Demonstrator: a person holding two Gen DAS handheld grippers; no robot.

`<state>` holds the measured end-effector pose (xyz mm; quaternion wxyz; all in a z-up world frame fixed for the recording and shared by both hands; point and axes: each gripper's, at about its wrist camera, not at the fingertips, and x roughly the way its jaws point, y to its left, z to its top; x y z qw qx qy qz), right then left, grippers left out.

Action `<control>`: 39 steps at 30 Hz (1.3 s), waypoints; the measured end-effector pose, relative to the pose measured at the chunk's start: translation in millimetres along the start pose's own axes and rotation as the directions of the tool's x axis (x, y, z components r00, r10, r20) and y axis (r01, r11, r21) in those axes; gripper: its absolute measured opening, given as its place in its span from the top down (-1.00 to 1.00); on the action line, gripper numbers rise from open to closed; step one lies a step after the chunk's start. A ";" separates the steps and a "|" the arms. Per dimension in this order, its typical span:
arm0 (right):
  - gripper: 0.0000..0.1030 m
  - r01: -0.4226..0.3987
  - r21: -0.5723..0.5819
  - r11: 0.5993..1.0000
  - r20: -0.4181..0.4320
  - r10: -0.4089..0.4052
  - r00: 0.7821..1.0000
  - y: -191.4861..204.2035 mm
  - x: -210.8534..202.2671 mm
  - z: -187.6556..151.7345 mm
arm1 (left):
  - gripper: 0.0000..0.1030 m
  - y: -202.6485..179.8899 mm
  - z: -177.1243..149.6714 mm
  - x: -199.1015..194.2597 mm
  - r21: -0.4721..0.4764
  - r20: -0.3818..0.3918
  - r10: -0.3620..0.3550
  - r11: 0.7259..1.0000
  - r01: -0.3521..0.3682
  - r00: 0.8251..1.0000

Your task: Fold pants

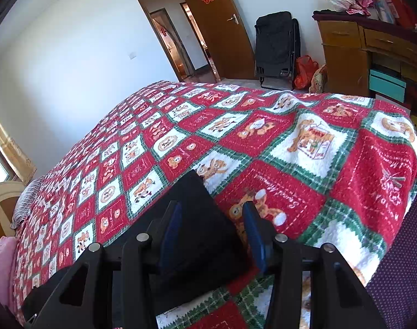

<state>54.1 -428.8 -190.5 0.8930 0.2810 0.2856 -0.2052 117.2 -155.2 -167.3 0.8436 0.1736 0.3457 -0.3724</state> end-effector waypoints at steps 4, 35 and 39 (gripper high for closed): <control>0.05 0.001 -0.027 1.000 -0.002 -0.001 1.000 4.0 2.8 -2.8 | -0.11 -1.1 -4.2 5.1 0.010 -0.019 -0.001 1.000 0.001 1.000; 0.37 -0.036 0.046 0.998 -0.076 0.040 0.996 -17.2 3.4 8.1 | 0.66 14.0 -4.5 5.3 -0.081 0.020 -0.038 0.996 0.039 0.999; 0.72 -0.013 -0.001 1.000 -0.079 0.013 0.997 -8.0 6.0 2.5 | 0.82 16.0 -4.0 2.7 -0.088 0.030 -0.038 0.995 0.041 0.999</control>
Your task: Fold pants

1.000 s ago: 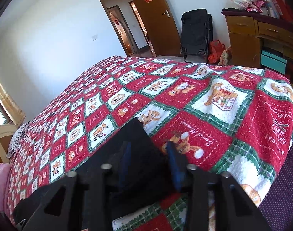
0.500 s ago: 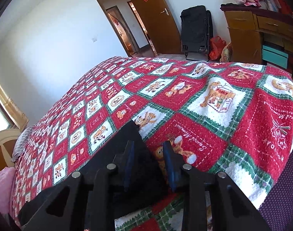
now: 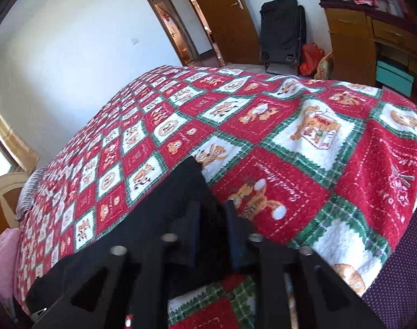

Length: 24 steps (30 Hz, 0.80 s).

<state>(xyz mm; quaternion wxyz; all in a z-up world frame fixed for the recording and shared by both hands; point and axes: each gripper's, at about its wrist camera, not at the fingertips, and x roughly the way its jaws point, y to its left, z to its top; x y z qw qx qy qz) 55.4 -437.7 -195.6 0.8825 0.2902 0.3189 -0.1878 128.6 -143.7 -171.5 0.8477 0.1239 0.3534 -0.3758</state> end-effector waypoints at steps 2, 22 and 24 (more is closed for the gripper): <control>0.86 -0.012 0.009 1.000 0.005 0.012 1.000 -3.4 -2.8 1.1 | 0.87 0.9 0.6 -2.9 -0.002 0.012 -0.005 1.000 0.005 1.000; 0.89 0.050 -0.061 0.997 0.025 -0.048 0.999 -3.7 -19.8 -5.4 | 0.88 -0.9 -9.3 -9.4 -0.011 0.023 -0.019 1.000 0.019 1.000; 0.89 0.053 -0.078 0.996 0.059 -0.048 0.997 1.1 -30.2 -2.3 | 0.88 -1.6 -8.1 -14.4 -0.004 0.042 -0.015 1.000 0.015 0.999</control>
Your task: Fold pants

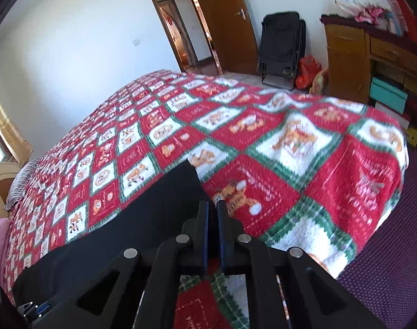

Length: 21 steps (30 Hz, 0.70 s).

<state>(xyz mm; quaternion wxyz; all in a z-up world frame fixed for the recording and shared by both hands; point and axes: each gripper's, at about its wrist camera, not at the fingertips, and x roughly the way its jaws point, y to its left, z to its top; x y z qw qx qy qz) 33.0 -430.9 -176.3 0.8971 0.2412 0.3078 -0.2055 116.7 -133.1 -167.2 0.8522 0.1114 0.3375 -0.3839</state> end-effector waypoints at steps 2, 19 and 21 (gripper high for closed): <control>0.90 0.015 -0.026 1.000 0.013 -0.014 1.000 4.6 -4.0 0.9 | 0.88 0.7 -1.0 2.1 0.000 -0.007 0.001 1.000 -0.001 1.000; 0.02 0.253 -0.220 0.942 0.130 -0.229 0.965 41.2 -16.3 -7.7 | -0.13 9.7 -7.9 -31.7 -0.039 0.072 0.088 0.996 -0.085 0.994; 0.02 0.128 -0.235 0.964 0.121 -0.101 0.987 58.5 -24.7 -13.4 | -0.13 20.5 -7.6 -32.3 -0.071 0.075 0.115 0.991 -0.110 0.991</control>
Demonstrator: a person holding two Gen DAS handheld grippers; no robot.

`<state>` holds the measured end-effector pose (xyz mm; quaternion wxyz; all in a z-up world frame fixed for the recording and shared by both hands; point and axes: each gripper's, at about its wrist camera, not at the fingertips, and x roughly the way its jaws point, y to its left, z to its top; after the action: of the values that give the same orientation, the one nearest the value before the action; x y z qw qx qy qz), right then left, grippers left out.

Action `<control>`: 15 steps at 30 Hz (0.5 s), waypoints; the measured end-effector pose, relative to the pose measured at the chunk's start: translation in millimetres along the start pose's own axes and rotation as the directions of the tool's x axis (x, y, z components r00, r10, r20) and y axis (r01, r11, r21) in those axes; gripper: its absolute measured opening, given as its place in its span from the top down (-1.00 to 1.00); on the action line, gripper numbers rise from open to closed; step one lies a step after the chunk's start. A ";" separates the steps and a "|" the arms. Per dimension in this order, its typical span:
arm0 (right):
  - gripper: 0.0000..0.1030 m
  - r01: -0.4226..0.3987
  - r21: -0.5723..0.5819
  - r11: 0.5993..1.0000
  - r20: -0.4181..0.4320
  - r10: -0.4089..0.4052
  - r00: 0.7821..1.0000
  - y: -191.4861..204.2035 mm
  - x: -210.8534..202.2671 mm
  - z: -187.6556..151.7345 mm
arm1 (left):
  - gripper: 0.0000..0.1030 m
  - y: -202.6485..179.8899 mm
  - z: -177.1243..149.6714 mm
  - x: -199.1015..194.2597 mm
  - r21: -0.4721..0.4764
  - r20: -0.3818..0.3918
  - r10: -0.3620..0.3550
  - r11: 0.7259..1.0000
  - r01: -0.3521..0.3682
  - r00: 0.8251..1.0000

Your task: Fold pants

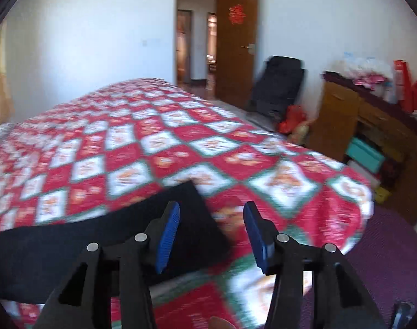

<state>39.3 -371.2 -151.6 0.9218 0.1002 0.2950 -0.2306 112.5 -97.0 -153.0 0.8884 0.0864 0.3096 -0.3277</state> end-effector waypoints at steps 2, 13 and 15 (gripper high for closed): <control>0.02 -0.178 -0.013 0.984 -0.020 0.178 0.984 22.8 -4.4 -4.5 | -0.13 7.9 -1.4 6.7 -0.027 -0.021 0.005 1.000 -0.005 1.000; 0.02 -0.410 -0.319 0.855 -0.364 0.289 0.886 134.7 20.7 -74.8 | -0.24 -0.5 -28.6 4.7 0.053 -0.088 -0.020 0.998 0.025 0.996; 0.02 -0.440 -0.276 0.854 -0.364 0.331 0.871 130.9 16.4 -68.3 | -0.24 14.4 -23.8 -9.6 0.031 -0.052 0.018 0.999 -0.017 0.998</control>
<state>80.4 -241.0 -210.0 0.8956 0.0263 0.4426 0.0357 104.2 -72.4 -166.8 0.8815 0.1110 0.3269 -0.3223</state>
